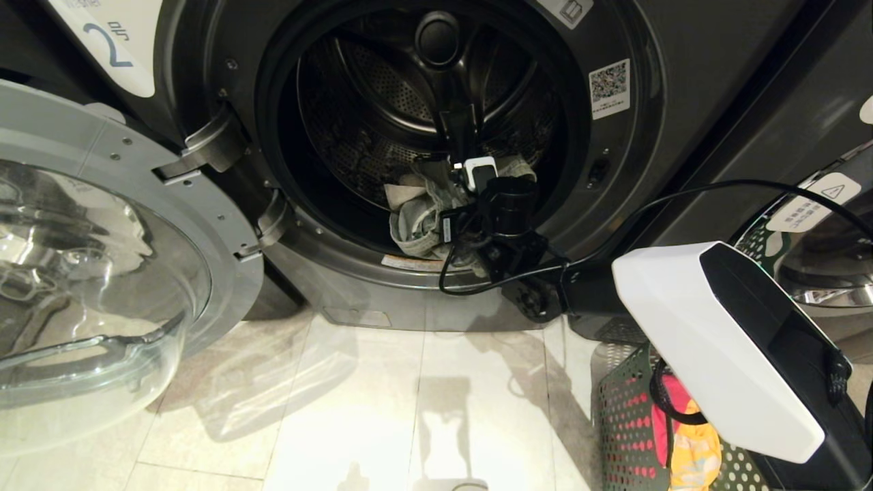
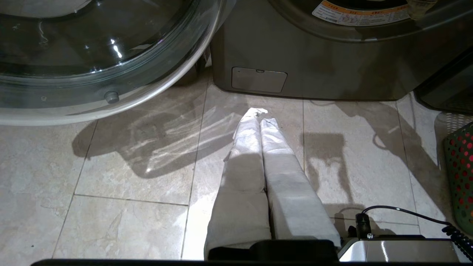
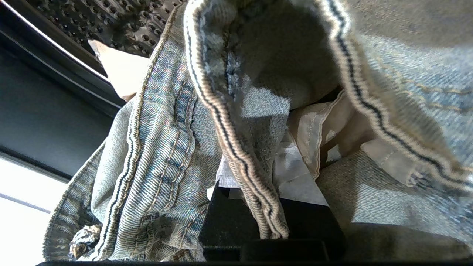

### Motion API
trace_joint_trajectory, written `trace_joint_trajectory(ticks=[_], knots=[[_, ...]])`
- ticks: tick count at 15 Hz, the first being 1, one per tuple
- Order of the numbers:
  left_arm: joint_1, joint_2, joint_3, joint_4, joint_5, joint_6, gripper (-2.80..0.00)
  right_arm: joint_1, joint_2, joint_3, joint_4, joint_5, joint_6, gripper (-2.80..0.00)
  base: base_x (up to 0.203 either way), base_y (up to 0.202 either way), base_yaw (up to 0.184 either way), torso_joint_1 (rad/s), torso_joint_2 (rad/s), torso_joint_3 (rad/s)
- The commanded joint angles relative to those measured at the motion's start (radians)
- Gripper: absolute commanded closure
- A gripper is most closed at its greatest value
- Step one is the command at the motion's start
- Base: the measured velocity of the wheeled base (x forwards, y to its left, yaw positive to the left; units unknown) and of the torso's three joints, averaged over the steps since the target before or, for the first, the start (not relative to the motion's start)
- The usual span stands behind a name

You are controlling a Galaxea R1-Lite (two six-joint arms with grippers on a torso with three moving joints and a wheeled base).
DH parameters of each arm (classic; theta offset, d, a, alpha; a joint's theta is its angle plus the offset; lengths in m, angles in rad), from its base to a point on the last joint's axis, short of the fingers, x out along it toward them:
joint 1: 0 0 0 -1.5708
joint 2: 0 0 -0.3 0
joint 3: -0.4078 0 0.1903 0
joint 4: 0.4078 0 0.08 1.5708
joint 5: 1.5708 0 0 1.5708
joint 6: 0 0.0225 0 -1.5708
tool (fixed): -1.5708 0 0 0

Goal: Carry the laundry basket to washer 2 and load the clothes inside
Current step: Place the clothes into the washing machine

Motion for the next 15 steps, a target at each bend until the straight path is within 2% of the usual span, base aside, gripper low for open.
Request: trace_joint_trajectory(ticks=[1,8,11,15], knots=[[0.0,0.0,0.011,-0.001,0.0,0.0,0.0,0.0,-0.006,-0.001,-0.004,-0.001,-0.006,0.0,0.0,0.0,0.0,0.0,0.0,0.0],[0.0,-0.001,0.011,-0.001,0.0,0.0,0.0,-0.006,-0.016,-0.002,0.091,-0.001,-0.021,0.0,0.0,0.0,0.0,0.0,0.0,0.0],[0.0,-0.002,0.011,-0.001,0.0,0.0,0.0,-0.006,-0.016,-0.002,0.152,-0.024,-0.02,0.0,0.0,0.0,0.0,0.0,0.0,0.0],[0.0,-0.001,0.011,-0.001,0.0,0.0,0.0,-0.012,0.0,-0.004,0.142,-0.026,-0.021,0.0,0.0,0.0,0.0,0.0,0.0,0.0]])
